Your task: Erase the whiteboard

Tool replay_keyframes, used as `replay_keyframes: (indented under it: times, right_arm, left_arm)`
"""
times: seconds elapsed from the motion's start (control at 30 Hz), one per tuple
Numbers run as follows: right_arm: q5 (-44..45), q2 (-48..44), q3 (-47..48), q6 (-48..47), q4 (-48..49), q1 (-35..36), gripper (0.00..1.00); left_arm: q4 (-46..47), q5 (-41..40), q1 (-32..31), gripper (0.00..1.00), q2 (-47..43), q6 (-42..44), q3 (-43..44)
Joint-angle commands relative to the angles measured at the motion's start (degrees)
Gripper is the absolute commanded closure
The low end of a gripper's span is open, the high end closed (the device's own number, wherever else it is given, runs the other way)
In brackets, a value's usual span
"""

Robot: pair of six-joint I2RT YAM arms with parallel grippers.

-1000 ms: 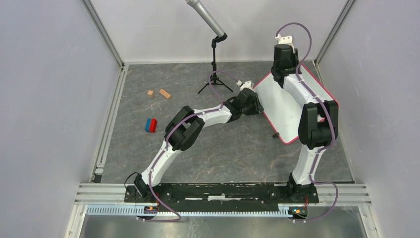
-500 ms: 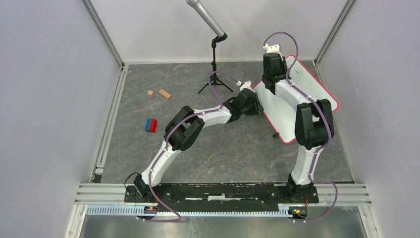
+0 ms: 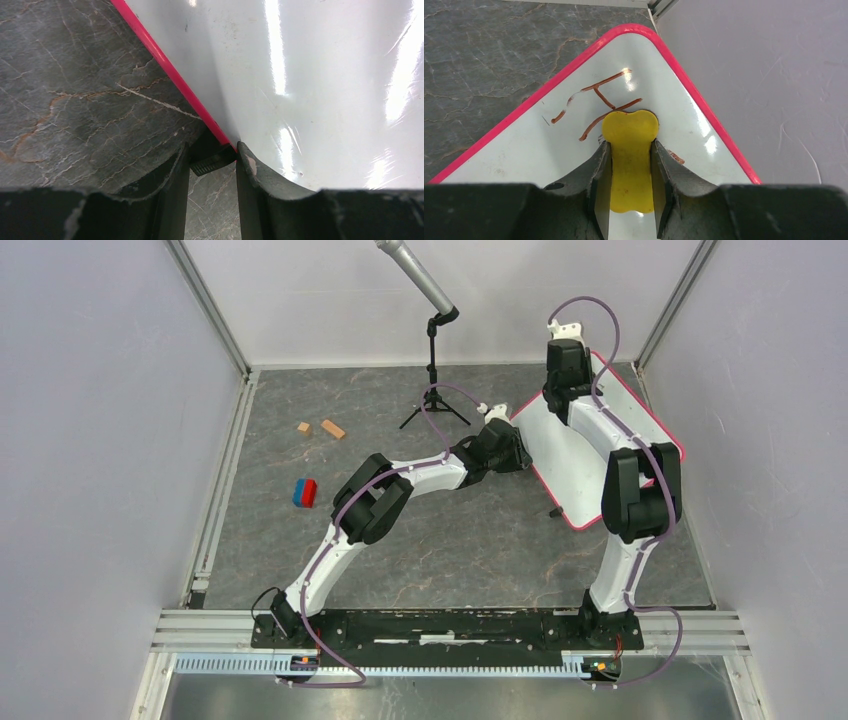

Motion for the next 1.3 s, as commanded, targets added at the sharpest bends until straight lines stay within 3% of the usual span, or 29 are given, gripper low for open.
replay_keyframes:
  times: [0.0,0.3,0.73,1.27]
  right_arm:
    - [0.1,-1.0,2.6,0.0,-0.3,-1.5,0.68]
    - [-1.3,4.4,4.0,0.3,-0.1,2.7,0.69]
    - [1.1,4.6,14.2,-3.0,-3.3,-1.1,0.68]
    - [-0.8,4.0,1.1,0.9,0.2,4.1,0.69]
  left_arm:
    - [-7.8,-4.0,0.8,0.98,1.2,0.2,-2.5]
    - [-7.8,-4.1,0.8,0.98,1.2,0.2,-2.5]
    - [-7.8,-4.1,0.8,0.98,1.2,0.2,-2.5]
    - [-7.8,-4.0,0.8,0.98,1.1,0.2,-2.6]
